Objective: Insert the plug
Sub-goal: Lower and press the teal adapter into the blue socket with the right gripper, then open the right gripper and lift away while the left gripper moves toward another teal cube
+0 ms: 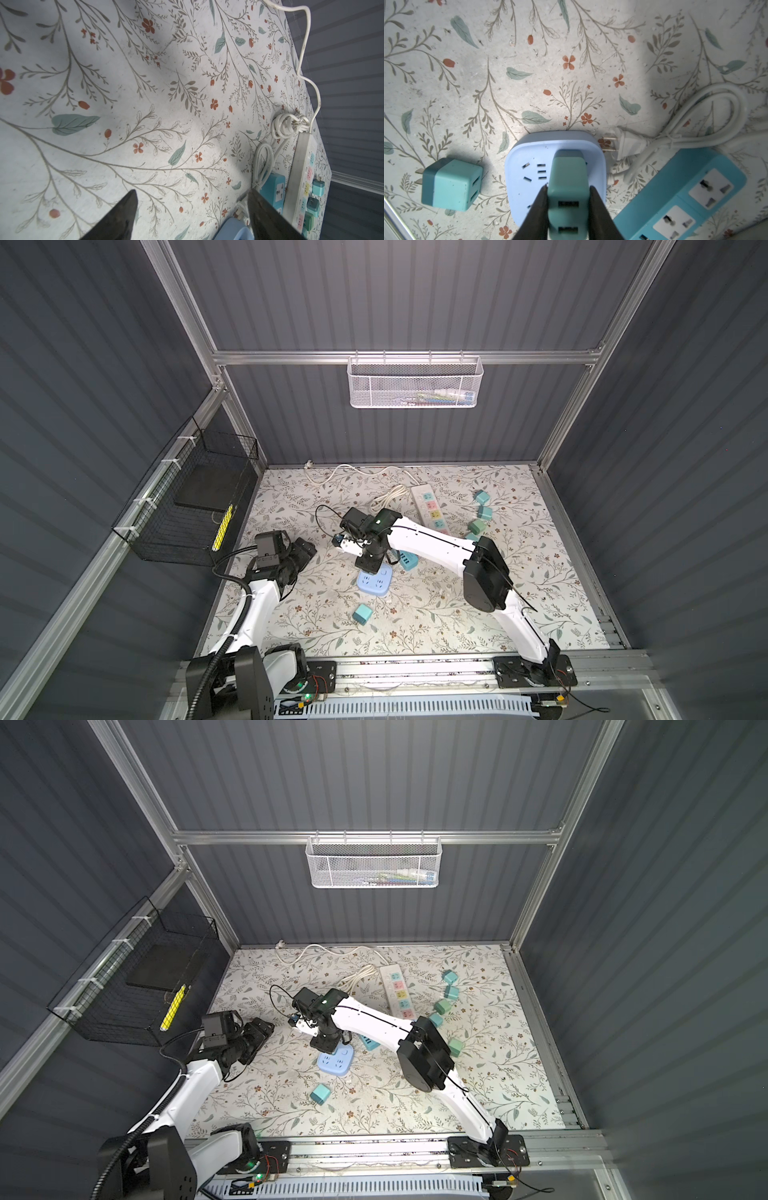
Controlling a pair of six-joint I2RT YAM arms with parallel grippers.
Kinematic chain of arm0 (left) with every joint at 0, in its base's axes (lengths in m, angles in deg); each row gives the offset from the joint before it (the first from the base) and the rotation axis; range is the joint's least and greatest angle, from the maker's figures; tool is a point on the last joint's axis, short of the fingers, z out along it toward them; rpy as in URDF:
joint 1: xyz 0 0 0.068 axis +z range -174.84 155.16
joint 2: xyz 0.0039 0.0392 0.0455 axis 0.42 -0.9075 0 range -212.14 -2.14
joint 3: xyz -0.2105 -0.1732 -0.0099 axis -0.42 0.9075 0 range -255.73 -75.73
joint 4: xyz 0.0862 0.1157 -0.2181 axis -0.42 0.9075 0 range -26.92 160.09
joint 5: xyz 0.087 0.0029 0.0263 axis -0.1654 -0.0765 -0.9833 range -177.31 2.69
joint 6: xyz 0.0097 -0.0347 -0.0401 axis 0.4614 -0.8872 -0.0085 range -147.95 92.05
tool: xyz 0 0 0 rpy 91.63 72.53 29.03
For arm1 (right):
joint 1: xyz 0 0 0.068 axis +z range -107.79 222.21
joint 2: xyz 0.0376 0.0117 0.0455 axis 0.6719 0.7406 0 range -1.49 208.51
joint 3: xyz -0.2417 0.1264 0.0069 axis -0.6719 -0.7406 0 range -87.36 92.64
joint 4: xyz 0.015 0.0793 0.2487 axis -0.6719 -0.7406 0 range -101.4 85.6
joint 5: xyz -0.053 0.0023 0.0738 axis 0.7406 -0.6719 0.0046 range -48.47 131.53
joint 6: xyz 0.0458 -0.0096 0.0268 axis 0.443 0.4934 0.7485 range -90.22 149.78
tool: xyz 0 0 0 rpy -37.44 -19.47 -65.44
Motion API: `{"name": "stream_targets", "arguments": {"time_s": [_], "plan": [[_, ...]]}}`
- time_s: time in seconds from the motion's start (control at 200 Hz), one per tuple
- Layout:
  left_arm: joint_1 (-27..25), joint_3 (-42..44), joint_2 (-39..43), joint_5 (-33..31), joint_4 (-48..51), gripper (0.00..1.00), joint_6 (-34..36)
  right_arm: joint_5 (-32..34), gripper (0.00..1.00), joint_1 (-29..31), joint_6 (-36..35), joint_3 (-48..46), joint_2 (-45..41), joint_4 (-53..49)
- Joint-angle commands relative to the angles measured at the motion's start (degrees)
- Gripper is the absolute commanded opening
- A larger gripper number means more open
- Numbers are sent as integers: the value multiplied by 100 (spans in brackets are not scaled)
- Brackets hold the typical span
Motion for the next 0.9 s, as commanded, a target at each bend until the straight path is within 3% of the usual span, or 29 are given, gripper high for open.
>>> {"name": "stream_targets", "arguments": {"time_s": [0.0, 0.12, 0.3, 0.39, 0.565, 0.896], "plan": [[21, -81, 99, 17, 15, 83, 81, 383, 0, -14, 599, -654, 315, 701], [22, -110, 210, -16, 2, 84, 27, 469, 0, -57, 866, -733, 249, 1227], [22, -223, 318, -50, 132, 84, 26, 503, 3, -69, 935, -438, 362, 1209], [21, -261, 385, -16, 217, 86, 43, 430, 11, -67, 934, -364, 331, 1074], [25, -324, 593, 68, 383, 90, 128, 276, 40, -67, 945, -396, -10, 1105], [21, -412, 713, 416, 616, 92, 219, 213, 57, -77, 1102, -905, -1105, 1435]]}}
